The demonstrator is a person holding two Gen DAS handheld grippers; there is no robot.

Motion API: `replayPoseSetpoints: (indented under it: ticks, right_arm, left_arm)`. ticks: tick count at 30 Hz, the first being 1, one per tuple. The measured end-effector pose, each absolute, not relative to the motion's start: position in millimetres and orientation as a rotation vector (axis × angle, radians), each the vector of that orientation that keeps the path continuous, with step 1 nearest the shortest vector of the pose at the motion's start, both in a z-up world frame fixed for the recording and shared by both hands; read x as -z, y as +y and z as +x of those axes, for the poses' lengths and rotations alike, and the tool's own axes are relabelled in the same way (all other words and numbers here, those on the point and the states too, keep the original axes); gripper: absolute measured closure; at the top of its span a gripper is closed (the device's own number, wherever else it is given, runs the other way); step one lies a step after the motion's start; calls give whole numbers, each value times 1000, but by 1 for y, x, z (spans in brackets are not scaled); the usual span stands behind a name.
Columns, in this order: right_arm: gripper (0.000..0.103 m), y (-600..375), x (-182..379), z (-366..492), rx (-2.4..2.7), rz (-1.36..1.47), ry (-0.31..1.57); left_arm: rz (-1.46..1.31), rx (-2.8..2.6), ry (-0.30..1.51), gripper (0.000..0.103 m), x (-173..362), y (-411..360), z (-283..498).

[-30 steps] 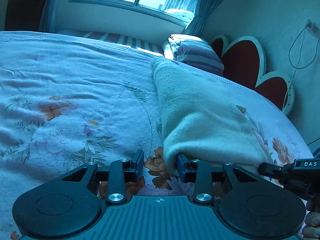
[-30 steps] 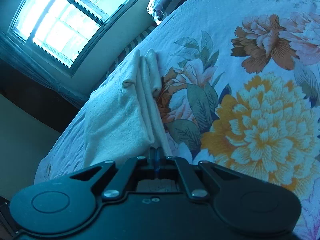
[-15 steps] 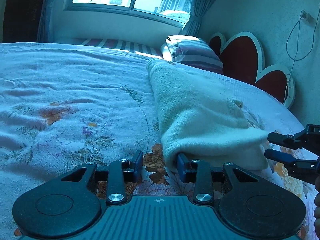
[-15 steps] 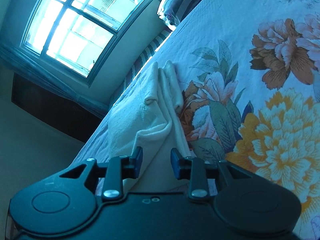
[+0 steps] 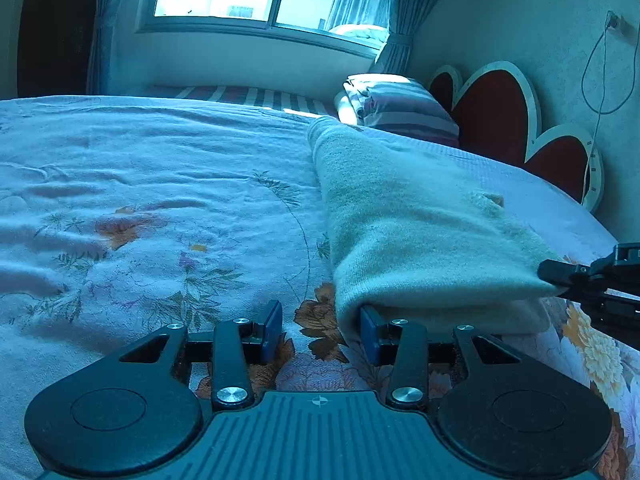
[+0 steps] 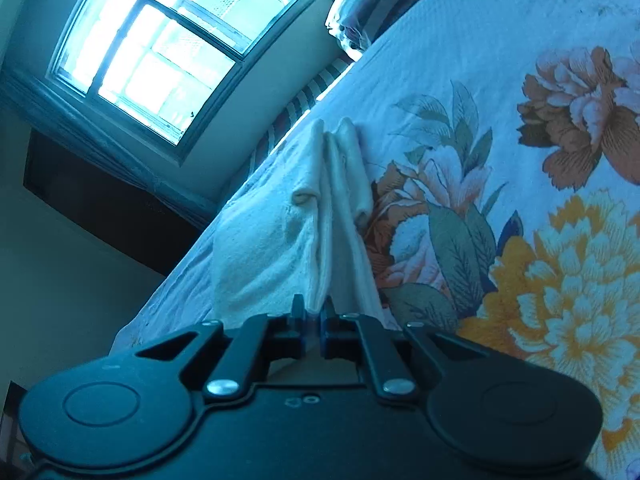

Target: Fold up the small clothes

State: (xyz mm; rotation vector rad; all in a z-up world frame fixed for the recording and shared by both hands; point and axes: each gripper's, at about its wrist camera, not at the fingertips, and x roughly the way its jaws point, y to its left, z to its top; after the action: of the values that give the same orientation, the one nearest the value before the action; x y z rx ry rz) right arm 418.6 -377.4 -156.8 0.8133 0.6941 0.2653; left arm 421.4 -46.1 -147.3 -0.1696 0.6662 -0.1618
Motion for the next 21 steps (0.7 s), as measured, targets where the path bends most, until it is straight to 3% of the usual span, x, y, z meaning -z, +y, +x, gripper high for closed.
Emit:
replayPoseSetpoints:
  ticks: [6, 10, 12, 16, 21]
  right_arm:
    - [96, -380, 175, 400, -214, 826, 730]
    - [84, -384, 163, 405, -209, 797, 705]
    - [84, -390, 143, 402, -195, 715, 637]
    - [87, -382, 116, 434, -238, 510, 596]
    - [86, -344, 100, 485, -309, 248, 579]
  left_arm:
    - [-135, 183, 688, 61, 145, -46, 419]
    - [-119, 201, 697, 61, 133, -20, 404]
    - [-143, 198, 653, 61, 118, -8, 408]
    - [-176, 236, 594, 61, 99, -28, 466]
    - [-200, 207, 640, 62, 117, -51, 538]
